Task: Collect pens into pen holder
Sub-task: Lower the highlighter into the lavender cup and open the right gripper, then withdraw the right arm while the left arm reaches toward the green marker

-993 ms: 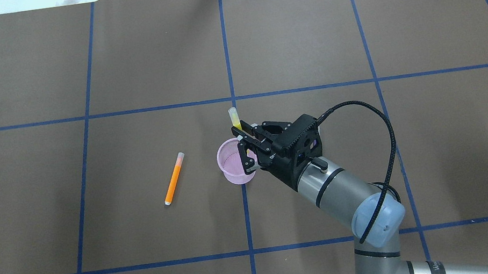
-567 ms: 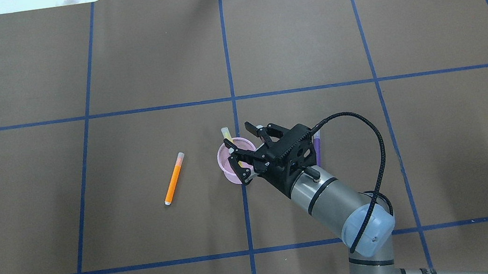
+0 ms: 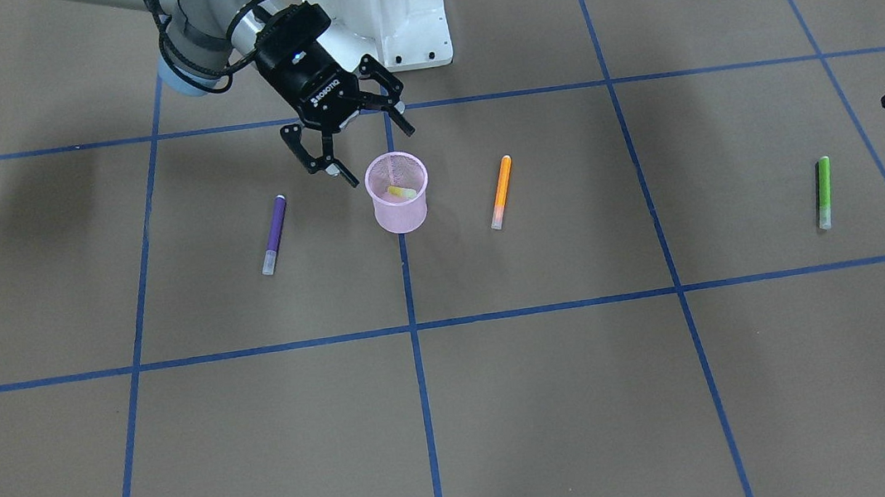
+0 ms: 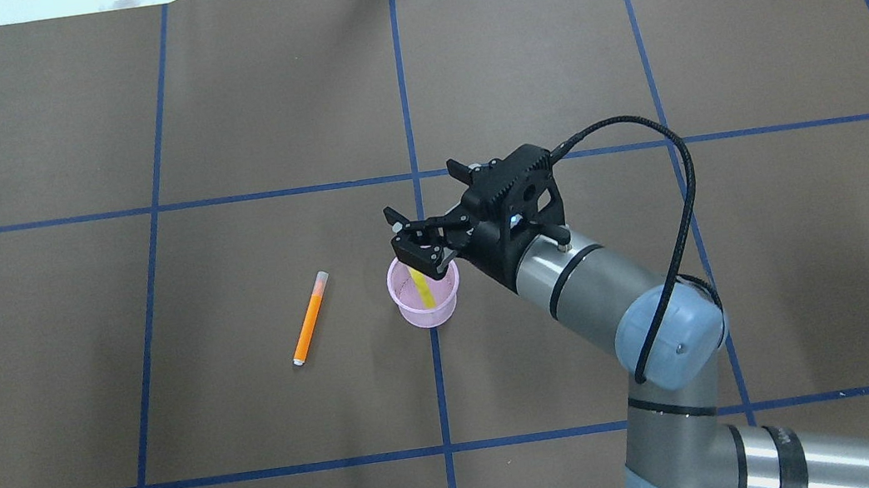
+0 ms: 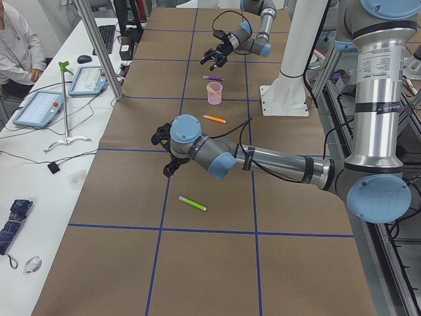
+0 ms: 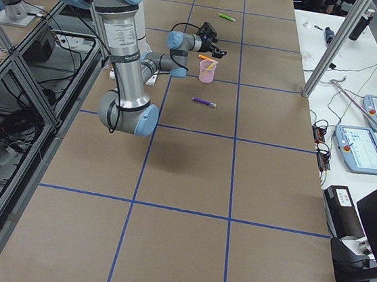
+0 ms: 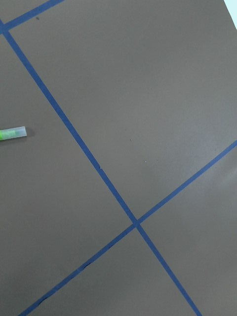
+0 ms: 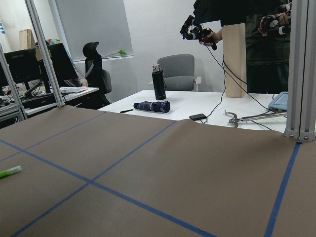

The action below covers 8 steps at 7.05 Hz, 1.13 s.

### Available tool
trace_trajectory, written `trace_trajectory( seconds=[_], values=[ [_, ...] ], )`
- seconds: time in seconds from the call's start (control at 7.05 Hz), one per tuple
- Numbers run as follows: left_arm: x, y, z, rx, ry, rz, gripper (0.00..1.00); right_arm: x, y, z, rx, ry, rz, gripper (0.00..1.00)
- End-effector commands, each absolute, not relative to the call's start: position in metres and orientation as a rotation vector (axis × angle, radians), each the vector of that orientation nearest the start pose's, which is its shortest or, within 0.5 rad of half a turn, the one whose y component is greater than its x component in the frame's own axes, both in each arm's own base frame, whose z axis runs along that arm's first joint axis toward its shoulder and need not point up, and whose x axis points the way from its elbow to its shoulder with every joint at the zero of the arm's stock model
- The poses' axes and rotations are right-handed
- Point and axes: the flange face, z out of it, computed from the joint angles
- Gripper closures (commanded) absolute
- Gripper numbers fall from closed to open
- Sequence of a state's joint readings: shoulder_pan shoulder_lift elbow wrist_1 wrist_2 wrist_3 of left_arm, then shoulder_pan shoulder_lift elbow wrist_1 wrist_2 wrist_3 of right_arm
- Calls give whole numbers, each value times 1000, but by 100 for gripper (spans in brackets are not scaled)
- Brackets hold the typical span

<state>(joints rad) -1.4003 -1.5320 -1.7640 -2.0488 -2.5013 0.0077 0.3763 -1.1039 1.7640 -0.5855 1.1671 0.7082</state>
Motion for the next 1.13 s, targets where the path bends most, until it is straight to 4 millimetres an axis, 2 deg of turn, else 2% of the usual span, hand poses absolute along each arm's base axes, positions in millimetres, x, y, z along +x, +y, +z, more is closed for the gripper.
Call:
trace_trajectory(
  seconds=[0.0,0.14,0.28,0.43,0.57,0.71,0.99],
  values=[
    [40,-491,534,481,950,461,0,-406,-459,209,877,-1081,-79,2],
    [55,-493,552,461,954,481,0,-368,-493,224,737,-1034,-85,2],
    [62,-503,572,425,949,473,0,-330,-521,249,577,-968,-75,1],
    [66,-514,592,390,947,460,0,-291,-542,265,427,-962,-52,1],
    [78,-518,616,381,923,473,0,-256,-549,300,381,-930,-37,1],
    [89,-525,631,362,876,453,0,-236,-551,329,380,-888,-54,0],
    [146,-525,636,328,795,392,0,-167,-557,389,341,-826,42,0]
  ],
)
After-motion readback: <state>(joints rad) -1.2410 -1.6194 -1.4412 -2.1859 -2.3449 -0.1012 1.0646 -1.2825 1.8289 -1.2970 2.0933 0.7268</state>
